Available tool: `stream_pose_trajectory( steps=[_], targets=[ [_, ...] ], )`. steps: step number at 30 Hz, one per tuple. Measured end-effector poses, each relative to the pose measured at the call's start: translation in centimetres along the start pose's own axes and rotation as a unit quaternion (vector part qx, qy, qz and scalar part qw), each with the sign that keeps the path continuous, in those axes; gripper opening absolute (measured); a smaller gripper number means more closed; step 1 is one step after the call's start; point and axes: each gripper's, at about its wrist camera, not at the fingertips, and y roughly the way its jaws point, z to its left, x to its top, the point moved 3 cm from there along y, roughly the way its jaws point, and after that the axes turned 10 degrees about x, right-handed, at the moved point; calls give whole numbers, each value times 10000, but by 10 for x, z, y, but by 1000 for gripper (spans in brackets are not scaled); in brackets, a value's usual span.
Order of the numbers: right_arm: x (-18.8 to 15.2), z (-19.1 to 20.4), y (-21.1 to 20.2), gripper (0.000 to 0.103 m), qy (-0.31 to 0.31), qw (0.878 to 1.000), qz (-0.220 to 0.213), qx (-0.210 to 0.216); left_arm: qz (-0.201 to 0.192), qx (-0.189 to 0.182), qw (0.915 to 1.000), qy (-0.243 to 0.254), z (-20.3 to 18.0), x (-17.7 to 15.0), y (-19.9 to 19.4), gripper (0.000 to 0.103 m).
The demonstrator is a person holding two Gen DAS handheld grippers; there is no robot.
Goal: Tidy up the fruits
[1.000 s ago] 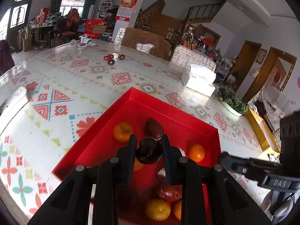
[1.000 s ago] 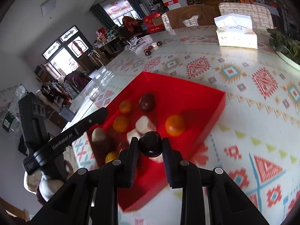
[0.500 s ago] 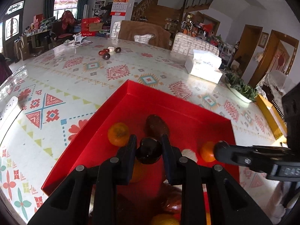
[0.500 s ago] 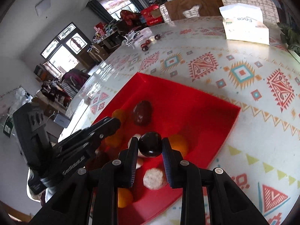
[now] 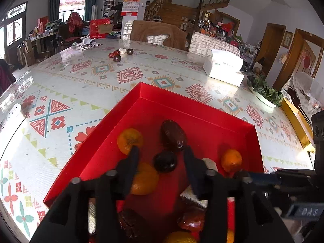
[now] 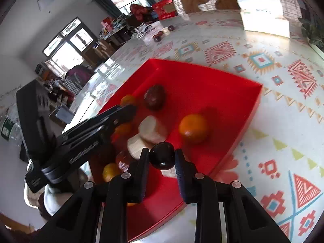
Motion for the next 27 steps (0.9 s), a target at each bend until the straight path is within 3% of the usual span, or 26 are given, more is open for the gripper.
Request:
stream_pose_trajectory(
  steps=[2,7,14,18,23,25,27],
  targets=[
    [1,-3,-3,29,15,10000,-49,-54,-17,-4,10000,-60,0,1,-2,57],
    [3,-1,-21,58,4,9993,-361,-22,-130,11,9998,-163,2,4,-15,68],
    [-6,3,-42,60,-30,9985,-547,15,-465,168,9983,-313,6,5,-51,75],
    [-23,27,-30,60,-209,9976,-125,646,-728,409,9943,-660,22,2,-74,77],
    [-25,52,11,61,99,9803,496,1912,-923,707,9865,-1150,49,-7,-102,79],
    [-24,52,35,61,244,9776,744,1954,-959,780,9858,-1140,51,-11,-110,79],
    [-17,51,43,61,262,9785,689,1927,-995,866,9859,-1033,51,-14,-118,80]
  ],
)
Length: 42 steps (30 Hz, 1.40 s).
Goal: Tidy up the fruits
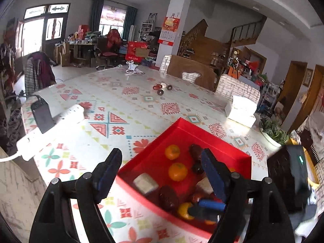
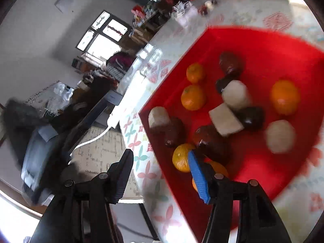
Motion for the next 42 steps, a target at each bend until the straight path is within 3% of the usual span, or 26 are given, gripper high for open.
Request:
stream_pose_trajectory(
  steps=[3,6,10,12,14,17,19,21,23,26,28,30,34,35,39,42],
  targets=[
    [8,-1,-9,61,-11,9993,-213,-301,-53,32,9999,89,-1,0,-7,80],
    [13,-3,-30,64,-260,9915,-588,-1132,-52,-55,9999,140,-9,0,-8,80],
    [5,0,-67,65,-274,9875,-935,-1240,-100,-93,9993,345,-25,-4,-13,81],
    [0,11,-86,65,-533,9799,-1175,-1522,-329,24,9985,446,-32,-3,-23,81],
    [-9,27,-106,65,-915,9656,-1462,-1945,-776,402,9948,529,-37,-1,-39,81],
    [-32,57,-142,79,-1597,9271,-2098,-2664,-1693,1014,9790,512,-42,0,-72,103],
    [-45,67,-160,100,-1893,9019,-2474,-2992,-2242,1053,9681,386,-44,-3,-96,103],
    [-60,72,-175,103,-2065,8786,-2862,-3218,-2482,971,9635,242,-46,-7,-107,103],
    [-66,66,-187,103,-1965,8791,-2984,-3154,-2360,1144,9648,174,-49,-11,-106,103],
    [-65,37,-201,103,-1218,8995,-2891,-3042,-1901,1394,9714,296,-56,-16,-93,103],
    [-71,26,-213,103,-923,8995,-2956,-3081,-1721,1473,9735,321,-58,-21,-88,103],
    [-79,20,-218,103,-906,8914,-3033,-3242,-1549,1481,9764,286,-60,-24,-82,103],
    [-101,31,-216,103,-1299,8613,-3358,-3586,-1252,1494,9802,336,-67,-32,-74,103],
    [-103,32,-214,103,-1351,8618,-3351,-3560,-1221,1500,9804,368,-69,-33,-73,103],
    [-95,11,-204,103,-860,8868,-2839,-3545,-1160,1524,9802,510,-78,-39,-72,103],
    [-100,6,-204,103,-741,8892,-2908,-3454,-1125,1534,9801,559,-80,-41,-69,103]
  ],
)
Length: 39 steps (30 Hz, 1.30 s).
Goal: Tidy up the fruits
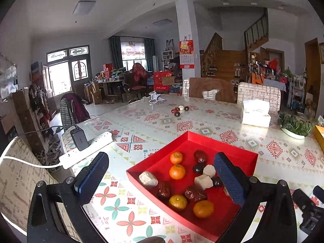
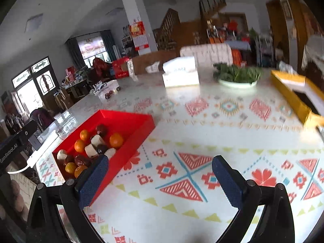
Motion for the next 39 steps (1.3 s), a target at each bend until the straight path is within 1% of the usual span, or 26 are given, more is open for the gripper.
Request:
stream_pose_trajectory(
  steps=[4,6,7,8,10,12,14,18,27,39],
  targets=[
    [-1,10,-18,103,-319,9974,-535,-371,101,-23,9999,60,-2,-3,5,103],
    [-1,14,-22,103,-410,9955,-728,-455,136,-43,9999,69,-3,-4,7,103],
    [-1,13,-20,103,-394,9957,-715,-434,157,-53,9998,77,-3,-5,8,103],
    [-2,10,-16,103,-328,9967,-612,-409,172,-61,9998,82,-2,-5,8,103],
    [-4,-1,-4,103,-9,9990,-270,-362,207,-85,9997,94,-2,-6,11,103],
    [-6,-10,3,103,280,9992,-119,-267,246,-98,9996,99,-2,-8,13,103],
    [-8,-14,6,103,389,9988,-27,-312,308,-117,9994,102,-2,-10,17,103],
    [-11,-8,10,103,255,9989,38,-382,412,-164,9989,131,-3,-13,23,103],
    [-15,15,22,103,-209,9987,261,-386,584,-253,9978,159,-4,-18,34,103],
    [-18,30,34,103,-475,9971,433,-414,803,-345,9961,151,-3,-25,50,103]
  ],
)
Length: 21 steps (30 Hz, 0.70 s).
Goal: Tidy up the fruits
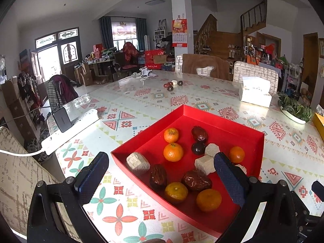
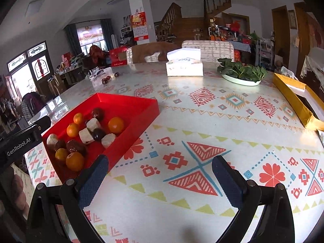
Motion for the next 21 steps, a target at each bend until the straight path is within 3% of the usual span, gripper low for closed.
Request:
stream_pose_trajectory(
  steps=[21],
  targets=[
    [6,39,26,103,-906,9947,458,-132,389,-206,9990,-48,0,-8,23,103]
  ],
)
